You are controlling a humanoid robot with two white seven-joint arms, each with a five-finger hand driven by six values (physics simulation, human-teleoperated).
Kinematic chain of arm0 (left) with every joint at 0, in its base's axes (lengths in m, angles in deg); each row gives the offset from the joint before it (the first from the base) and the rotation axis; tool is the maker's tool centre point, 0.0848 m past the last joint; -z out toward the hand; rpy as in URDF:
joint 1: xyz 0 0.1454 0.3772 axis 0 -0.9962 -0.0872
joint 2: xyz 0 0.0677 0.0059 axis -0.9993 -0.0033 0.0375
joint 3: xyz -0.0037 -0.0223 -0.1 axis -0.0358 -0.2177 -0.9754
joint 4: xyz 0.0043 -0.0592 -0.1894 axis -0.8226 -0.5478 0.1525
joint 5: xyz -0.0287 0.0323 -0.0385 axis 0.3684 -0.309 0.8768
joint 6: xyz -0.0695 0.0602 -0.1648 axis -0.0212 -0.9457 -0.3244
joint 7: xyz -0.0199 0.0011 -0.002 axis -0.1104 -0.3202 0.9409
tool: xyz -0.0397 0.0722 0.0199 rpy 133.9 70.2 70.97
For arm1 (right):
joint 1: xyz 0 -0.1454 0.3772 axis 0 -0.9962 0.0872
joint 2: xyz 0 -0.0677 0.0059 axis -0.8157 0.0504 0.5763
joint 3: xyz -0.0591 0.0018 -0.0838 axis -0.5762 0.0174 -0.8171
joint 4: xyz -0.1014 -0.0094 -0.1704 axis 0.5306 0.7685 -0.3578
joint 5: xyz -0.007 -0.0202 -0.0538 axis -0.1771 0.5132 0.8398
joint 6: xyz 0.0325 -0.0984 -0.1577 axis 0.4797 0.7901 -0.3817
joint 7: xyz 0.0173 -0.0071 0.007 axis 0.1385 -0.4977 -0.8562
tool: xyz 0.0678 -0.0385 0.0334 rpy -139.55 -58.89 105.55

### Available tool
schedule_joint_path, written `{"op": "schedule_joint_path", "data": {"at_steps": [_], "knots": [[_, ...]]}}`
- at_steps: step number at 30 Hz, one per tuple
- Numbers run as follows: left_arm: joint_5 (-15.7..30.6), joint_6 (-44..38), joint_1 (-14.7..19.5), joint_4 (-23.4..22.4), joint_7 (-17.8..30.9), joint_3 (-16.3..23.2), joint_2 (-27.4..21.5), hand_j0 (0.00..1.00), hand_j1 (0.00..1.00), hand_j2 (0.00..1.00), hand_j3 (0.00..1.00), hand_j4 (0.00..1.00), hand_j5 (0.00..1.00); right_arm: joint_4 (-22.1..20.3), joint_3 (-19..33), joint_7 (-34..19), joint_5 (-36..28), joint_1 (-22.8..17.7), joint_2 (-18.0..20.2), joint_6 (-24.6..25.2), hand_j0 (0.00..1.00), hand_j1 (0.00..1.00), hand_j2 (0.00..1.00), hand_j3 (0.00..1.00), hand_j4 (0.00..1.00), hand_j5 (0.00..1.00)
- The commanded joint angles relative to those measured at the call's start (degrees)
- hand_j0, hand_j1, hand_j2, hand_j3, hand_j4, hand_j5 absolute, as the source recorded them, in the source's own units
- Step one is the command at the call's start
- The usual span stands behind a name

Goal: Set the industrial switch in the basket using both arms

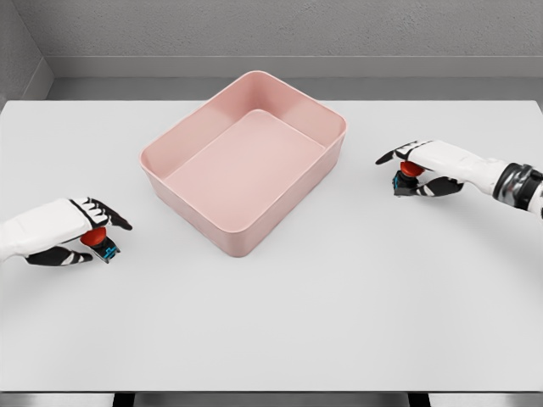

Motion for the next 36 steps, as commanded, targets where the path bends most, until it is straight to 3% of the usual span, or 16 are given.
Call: {"op": "schedule_joint_path", "data": {"at_steps": [1,6,7,16,24,36], "knots": [[0.39,-0.06,0.0,0.51,0.11,-0.05,-0.08,0.73,0.73,0.73,0.73,0.73,0.73,-0.06,0.06,0.01,-0.15,0.0,-0.6,0.04,0.72,0.72,0.72,0.72,0.72,0.72],[0.47,-0.06,-0.09,0.77,0.37,-0.14,-0.25,0.66,0.66,0.66,0.66,0.66,0.66,0.29,0.5,-1.84,0.38,-0.09,-0.34,-0.22,0.72,0.72,0.72,0.72,0.72,0.72],[0.39,-0.06,-0.17,0.86,0.37,-0.14,-0.34,0.65,0.65,0.65,0.65,0.65,0.65,0.21,0.5,-2.01,0.46,-0.17,-0.16,-0.49,0.64,0.64,0.64,0.64,0.64,0.64],[0.39,-0.06,-0.26,0.51,0.37,-0.23,-0.52,0.48,0.48,0.48,0.48,0.48,0.48,-0.06,0.85,-2.1,0.29,-0.09,0.1,-0.4,0.53,0.53,0.53,0.53,0.53,0.53],[0.83,-0.06,0.0,0.69,0.37,-0.32,-1.31,0.47,0.47,0.47,0.47,0.47,0.47,-0.32,2.69,-2.19,0.29,0.0,0.71,-0.57,0.49,0.49,0.49,0.49,0.49,0.49],[2.85,-0.06,2.2,1.3,0.2,-1.29,-3.86,0.47,0.47,0.47,0.47,0.47,0.47,-5.15,6.03,-3.68,0.38,0.0,3.61,-0.86,0.46,0.46,0.46,0.46,0.46,0.46]]}}
